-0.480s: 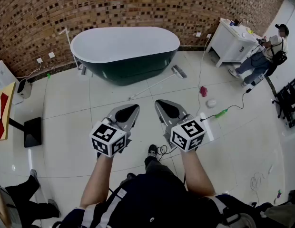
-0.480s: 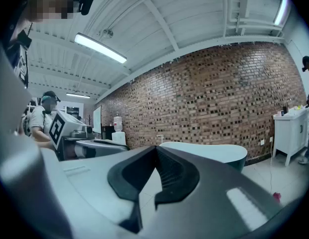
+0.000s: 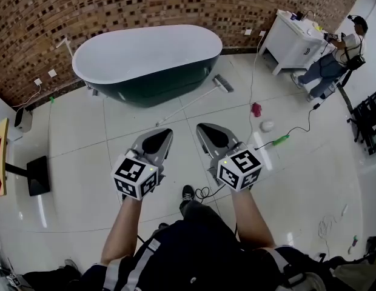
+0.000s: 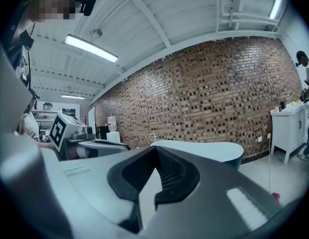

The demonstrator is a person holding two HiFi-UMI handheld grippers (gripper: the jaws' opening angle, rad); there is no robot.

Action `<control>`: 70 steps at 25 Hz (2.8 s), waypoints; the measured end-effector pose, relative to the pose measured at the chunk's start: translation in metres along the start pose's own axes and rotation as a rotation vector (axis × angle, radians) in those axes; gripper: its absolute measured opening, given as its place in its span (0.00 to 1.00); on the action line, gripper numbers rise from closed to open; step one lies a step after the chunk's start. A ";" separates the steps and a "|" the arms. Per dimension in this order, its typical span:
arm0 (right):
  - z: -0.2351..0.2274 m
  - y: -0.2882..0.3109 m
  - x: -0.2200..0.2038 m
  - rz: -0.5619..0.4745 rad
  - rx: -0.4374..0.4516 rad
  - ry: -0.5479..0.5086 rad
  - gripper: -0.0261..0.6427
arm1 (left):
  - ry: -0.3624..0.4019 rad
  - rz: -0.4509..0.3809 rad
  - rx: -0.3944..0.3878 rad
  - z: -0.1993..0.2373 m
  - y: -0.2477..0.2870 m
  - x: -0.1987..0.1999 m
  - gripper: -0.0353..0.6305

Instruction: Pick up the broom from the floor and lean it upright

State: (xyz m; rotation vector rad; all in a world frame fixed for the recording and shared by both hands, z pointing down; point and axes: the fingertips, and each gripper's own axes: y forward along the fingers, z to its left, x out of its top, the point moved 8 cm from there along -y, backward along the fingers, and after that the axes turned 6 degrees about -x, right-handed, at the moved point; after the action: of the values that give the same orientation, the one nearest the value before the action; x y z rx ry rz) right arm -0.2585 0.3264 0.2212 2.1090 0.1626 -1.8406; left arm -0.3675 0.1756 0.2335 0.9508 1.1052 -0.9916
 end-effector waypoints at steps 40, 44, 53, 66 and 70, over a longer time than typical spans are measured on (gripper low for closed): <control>-0.273 0.261 0.082 0.017 -0.144 -0.024 0.20 | -0.064 0.001 -0.067 0.263 0.306 0.069 0.05; -0.293 0.289 0.091 0.019 -0.108 -0.038 0.20 | -0.078 0.008 -0.049 0.283 0.321 0.069 0.05; -0.333 0.381 0.091 0.042 0.247 -0.080 0.04 | -0.122 -0.009 0.161 0.328 0.351 0.060 0.05; -0.323 0.492 -0.005 0.324 0.832 -0.254 0.05 | -0.304 0.036 0.701 0.355 0.330 -0.029 0.05; -0.294 0.507 -0.078 0.422 0.960 -0.325 0.05 | -0.397 0.064 0.849 0.355 0.301 -0.100 0.05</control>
State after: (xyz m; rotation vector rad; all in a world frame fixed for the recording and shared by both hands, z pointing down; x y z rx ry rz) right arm 0.1589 -0.0432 0.4177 2.0230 -1.3728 -2.1487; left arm -0.0057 -0.0630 0.4294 1.3604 0.2888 -1.5572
